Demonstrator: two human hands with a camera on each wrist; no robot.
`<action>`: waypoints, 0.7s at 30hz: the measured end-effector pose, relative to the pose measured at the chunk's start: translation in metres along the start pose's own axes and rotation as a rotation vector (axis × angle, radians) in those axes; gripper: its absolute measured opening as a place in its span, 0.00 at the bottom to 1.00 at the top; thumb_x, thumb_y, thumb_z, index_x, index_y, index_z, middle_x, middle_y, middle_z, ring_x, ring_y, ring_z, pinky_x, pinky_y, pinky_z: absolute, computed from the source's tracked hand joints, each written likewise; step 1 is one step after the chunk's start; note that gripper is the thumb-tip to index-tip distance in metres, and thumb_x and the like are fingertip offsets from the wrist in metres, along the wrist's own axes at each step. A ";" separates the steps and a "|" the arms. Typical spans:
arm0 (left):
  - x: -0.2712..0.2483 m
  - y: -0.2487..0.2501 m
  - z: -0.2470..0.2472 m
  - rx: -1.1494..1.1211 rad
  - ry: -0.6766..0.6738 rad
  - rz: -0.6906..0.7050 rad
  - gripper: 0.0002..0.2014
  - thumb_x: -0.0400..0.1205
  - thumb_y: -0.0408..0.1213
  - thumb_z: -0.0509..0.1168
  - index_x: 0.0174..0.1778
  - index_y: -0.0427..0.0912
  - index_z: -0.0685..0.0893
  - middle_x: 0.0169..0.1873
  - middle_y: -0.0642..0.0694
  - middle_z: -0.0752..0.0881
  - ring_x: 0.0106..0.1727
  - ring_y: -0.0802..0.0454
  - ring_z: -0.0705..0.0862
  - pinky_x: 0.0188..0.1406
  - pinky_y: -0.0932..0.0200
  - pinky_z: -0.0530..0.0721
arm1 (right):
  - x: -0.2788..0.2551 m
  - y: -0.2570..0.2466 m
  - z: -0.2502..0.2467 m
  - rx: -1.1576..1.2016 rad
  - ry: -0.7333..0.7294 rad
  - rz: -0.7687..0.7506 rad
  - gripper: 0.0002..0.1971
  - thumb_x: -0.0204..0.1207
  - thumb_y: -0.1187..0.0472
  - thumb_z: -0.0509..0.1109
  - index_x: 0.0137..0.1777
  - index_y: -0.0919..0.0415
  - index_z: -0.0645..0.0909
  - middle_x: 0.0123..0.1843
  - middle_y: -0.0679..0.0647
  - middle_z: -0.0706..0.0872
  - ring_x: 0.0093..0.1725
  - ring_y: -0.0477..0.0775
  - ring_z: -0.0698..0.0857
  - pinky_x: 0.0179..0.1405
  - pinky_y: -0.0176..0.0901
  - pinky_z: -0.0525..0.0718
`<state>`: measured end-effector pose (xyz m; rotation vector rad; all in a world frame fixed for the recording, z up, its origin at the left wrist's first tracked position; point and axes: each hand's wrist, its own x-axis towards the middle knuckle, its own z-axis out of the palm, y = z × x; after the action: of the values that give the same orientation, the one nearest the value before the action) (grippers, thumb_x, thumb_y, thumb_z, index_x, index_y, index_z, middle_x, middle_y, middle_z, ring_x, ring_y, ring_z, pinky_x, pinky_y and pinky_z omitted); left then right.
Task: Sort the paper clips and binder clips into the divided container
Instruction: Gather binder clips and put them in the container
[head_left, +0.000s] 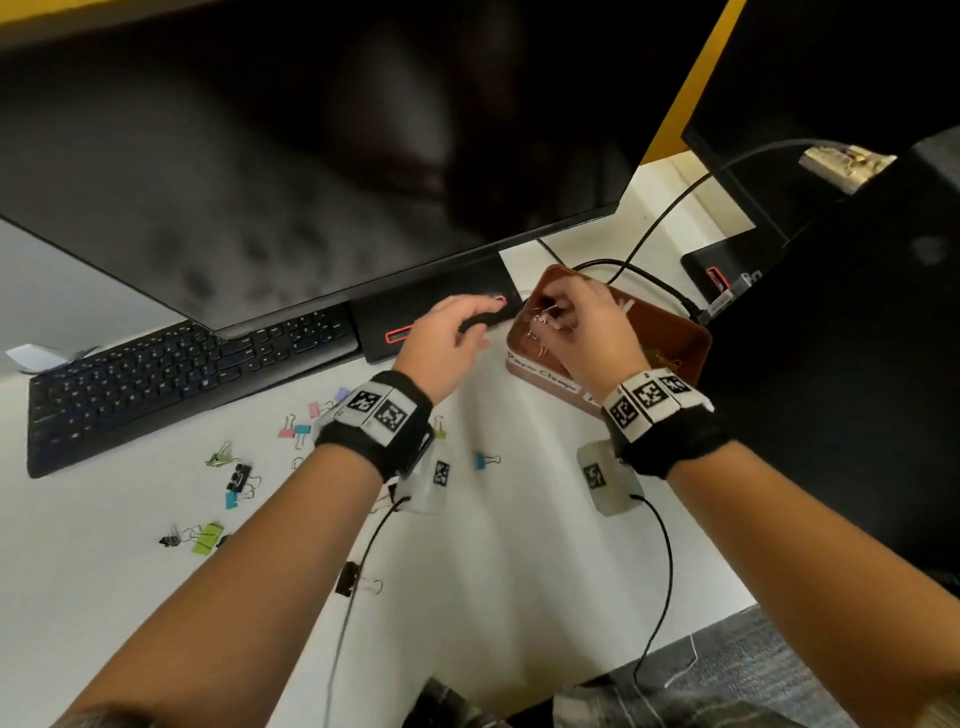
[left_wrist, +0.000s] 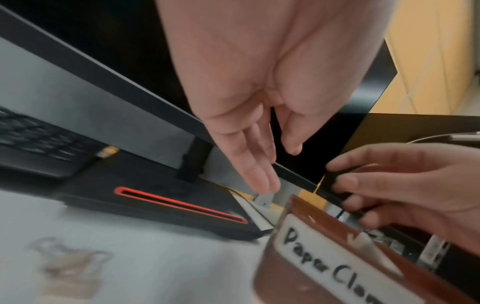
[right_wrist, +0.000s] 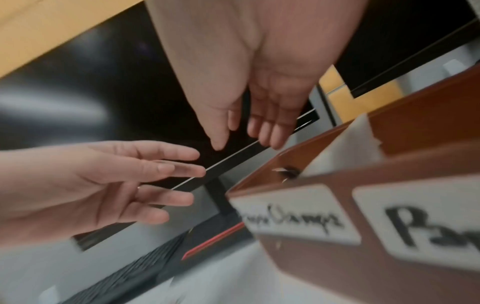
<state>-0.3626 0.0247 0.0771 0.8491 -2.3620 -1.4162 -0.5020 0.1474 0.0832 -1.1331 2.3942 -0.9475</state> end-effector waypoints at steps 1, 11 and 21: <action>-0.009 -0.009 -0.008 0.046 0.019 -0.014 0.15 0.80 0.28 0.61 0.58 0.48 0.83 0.57 0.54 0.79 0.48 0.61 0.85 0.50 0.68 0.83 | -0.007 -0.001 0.006 -0.005 -0.028 -0.066 0.15 0.72 0.58 0.74 0.58 0.53 0.77 0.57 0.52 0.78 0.50 0.51 0.82 0.54 0.46 0.84; -0.142 -0.109 -0.022 0.467 -0.196 -0.331 0.22 0.71 0.48 0.74 0.59 0.50 0.80 0.54 0.51 0.78 0.56 0.53 0.75 0.60 0.58 0.74 | -0.074 0.022 0.102 -0.307 -0.762 -0.186 0.18 0.76 0.62 0.69 0.66 0.60 0.79 0.67 0.58 0.76 0.66 0.60 0.74 0.68 0.49 0.73; -0.154 -0.112 -0.016 0.355 -0.004 -0.354 0.11 0.70 0.31 0.71 0.46 0.39 0.79 0.47 0.47 0.75 0.44 0.52 0.76 0.46 0.62 0.79 | -0.064 0.005 0.112 -0.123 -0.648 -0.145 0.16 0.73 0.72 0.66 0.60 0.61 0.81 0.58 0.60 0.75 0.44 0.57 0.80 0.56 0.42 0.78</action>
<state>-0.1933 0.0659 -0.0008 1.4162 -2.6035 -1.1169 -0.4043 0.1512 -0.0004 -1.4092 1.8754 -0.3794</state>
